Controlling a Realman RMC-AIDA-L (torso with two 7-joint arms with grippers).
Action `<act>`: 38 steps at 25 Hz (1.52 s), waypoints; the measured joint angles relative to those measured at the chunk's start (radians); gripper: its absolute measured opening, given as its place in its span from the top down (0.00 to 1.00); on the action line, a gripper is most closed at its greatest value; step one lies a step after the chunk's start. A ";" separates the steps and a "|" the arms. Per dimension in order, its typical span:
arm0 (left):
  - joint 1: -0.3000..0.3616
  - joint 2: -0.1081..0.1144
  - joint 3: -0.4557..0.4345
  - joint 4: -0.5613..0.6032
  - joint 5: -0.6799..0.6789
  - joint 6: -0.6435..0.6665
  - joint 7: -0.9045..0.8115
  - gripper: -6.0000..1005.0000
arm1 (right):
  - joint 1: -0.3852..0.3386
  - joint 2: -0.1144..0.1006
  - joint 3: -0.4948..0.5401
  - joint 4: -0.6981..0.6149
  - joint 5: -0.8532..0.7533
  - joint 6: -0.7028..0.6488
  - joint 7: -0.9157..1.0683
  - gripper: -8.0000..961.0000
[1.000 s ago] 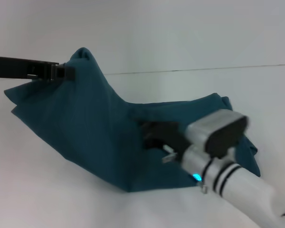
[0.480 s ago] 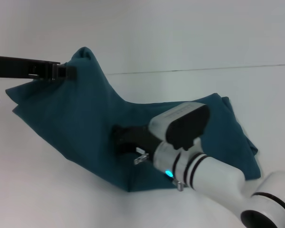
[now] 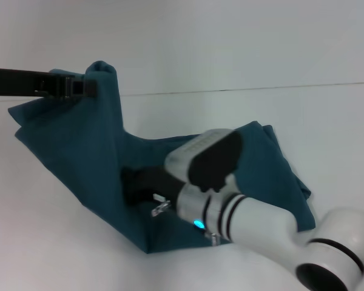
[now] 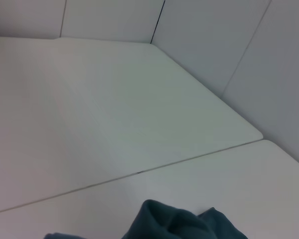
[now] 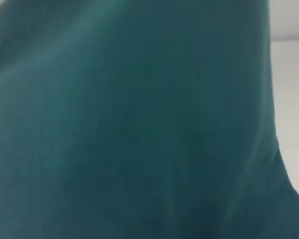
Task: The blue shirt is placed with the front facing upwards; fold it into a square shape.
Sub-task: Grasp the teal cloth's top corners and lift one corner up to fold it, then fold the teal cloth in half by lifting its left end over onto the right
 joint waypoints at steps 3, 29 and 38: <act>-0.001 0.000 0.000 -0.006 0.000 -0.002 0.000 0.91 | -0.071 -0.017 0.011 -0.007 0.000 -0.091 0.000 0.98; 0.000 -0.009 0.523 -0.356 -0.277 -0.611 -0.001 0.91 | -0.317 -0.032 0.045 -0.744 0.009 -0.502 0.733 0.98; -0.069 -0.010 0.747 -0.626 -0.529 -0.936 0.123 0.91 | -0.318 -0.032 0.042 -0.746 0.005 -0.498 0.734 0.98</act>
